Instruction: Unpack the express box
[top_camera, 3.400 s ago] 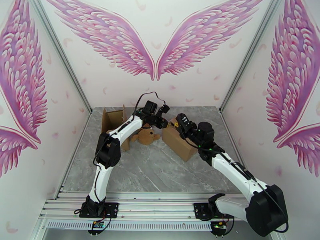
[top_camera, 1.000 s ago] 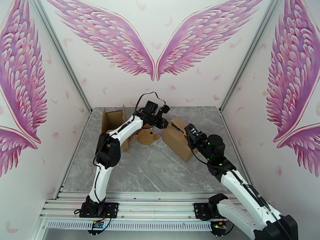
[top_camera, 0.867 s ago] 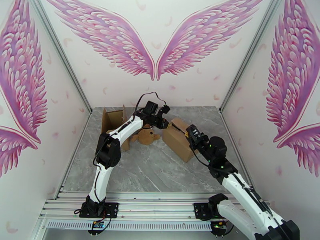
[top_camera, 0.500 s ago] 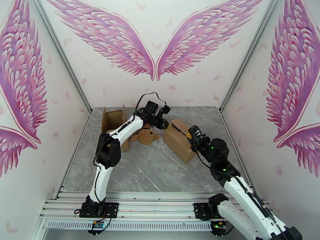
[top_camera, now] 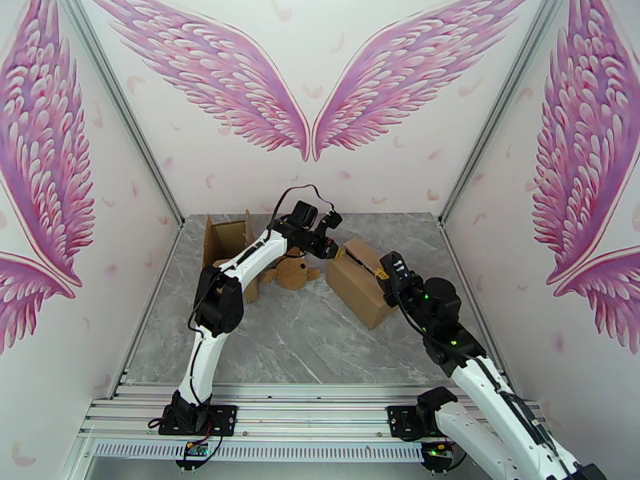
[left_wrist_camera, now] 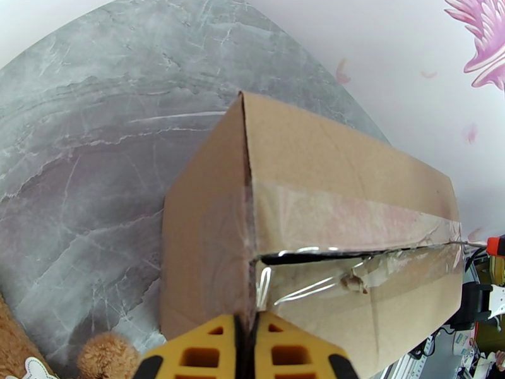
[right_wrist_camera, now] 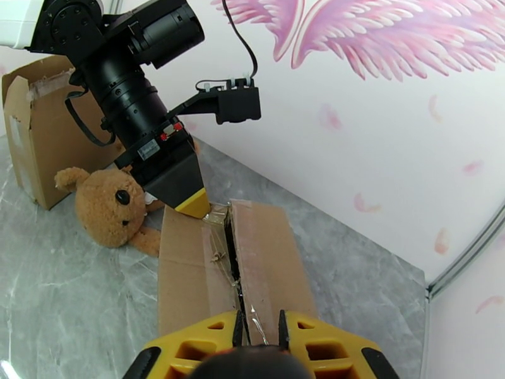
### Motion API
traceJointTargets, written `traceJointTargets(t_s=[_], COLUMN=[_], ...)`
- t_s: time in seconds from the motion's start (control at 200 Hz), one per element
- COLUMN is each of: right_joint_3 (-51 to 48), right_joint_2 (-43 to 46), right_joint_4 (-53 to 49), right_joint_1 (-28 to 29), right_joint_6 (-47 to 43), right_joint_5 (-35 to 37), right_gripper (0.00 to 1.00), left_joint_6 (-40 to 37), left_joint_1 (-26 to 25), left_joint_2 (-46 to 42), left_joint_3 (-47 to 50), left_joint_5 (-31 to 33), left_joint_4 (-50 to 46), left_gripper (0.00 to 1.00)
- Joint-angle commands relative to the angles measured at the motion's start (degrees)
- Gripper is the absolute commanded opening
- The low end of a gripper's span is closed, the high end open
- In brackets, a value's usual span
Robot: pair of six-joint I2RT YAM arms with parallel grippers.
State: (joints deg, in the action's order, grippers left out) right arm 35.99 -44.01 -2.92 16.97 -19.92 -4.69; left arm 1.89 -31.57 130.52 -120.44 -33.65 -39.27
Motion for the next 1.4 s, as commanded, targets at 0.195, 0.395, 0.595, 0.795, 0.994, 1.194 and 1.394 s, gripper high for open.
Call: traceJointTargets(t_s=[0.195,0.395,0.595,0.795,0.994,1.194,1.394], right_joint_3=[1.98,2.57,3.19,3.32,3.12,3.11,2.12], right_joint_2=[2.92,3.67,5.16,5.99,7.84,9.68,10.58], right_joint_4=[-17.08,-20.35,-21.85,-24.53,-25.36,-26.86,-27.74], right_joint_1=[-1.37,-1.38,-1.48,-1.70,-1.99,-2.14,-2.30], right_joint_6=[-0.47,-0.61,-0.74,-1.34,-1.10,-1.27,-1.43], right_joint_5=[7.25,6.41,4.66,3.66,3.71,4.03,4.49], right_gripper=[0.00,0.00,0.00,0.00,0.00,0.00,0.00], left_joint_6=[-0.32,-0.98,-1.45,-1.71,-1.45,-1.36,-1.12], left_joint_1=[3.88,3.85,3.81,3.88,3.90,3.96,3.86], left_joint_2=[5.01,5.10,5.09,5.10,5.17,5.27,5.27], left_joint_3=[-0.46,-0.55,-0.80,-1.21,-1.55,-2.30,-2.60], left_joint_5=[12.32,13.07,13.60,14.31,14.60,14.86,14.86], left_joint_4=[-8.19,-8.63,-9.33,-9.69,-9.93,-10.48,-10.83], left_gripper=[0.01,0.01,0.01,0.00,0.00,0.00,0.00])
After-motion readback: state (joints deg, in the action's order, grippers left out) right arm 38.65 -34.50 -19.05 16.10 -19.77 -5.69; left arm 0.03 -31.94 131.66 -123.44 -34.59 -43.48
